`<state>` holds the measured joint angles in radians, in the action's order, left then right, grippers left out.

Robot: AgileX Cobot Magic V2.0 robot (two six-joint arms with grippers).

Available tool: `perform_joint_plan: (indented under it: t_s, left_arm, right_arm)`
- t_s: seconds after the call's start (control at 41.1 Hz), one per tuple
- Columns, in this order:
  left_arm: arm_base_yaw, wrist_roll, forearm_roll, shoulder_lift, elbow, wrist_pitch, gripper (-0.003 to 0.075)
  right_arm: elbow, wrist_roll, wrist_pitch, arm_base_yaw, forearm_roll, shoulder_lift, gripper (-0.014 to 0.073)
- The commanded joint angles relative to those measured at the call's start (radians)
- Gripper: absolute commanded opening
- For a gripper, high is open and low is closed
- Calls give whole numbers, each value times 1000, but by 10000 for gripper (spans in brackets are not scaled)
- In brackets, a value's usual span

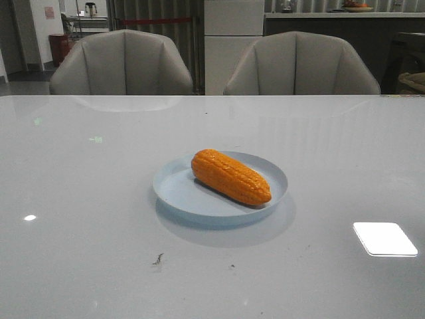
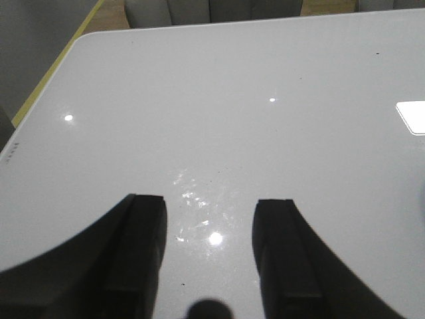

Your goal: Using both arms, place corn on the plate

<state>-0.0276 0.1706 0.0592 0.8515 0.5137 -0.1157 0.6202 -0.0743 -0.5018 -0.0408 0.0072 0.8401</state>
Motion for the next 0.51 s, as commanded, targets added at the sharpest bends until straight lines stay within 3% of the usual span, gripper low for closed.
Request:
perform_joint_plan:
  t_s: [0.0, 0.39, 0.487]
  left_arm:
    - [-1, -1, 7, -2, 30, 84, 366]
    - [-1, -1, 7, -2, 30, 84, 102]
    - [-1, -1, 7, -2, 30, 86, 94]
  right_arm:
    - [25, 10, 83, 6, 5, -13, 570]
    - [25, 10, 48, 6, 5, -9, 570]
    - [25, 10, 49, 6, 5, -9, 570]
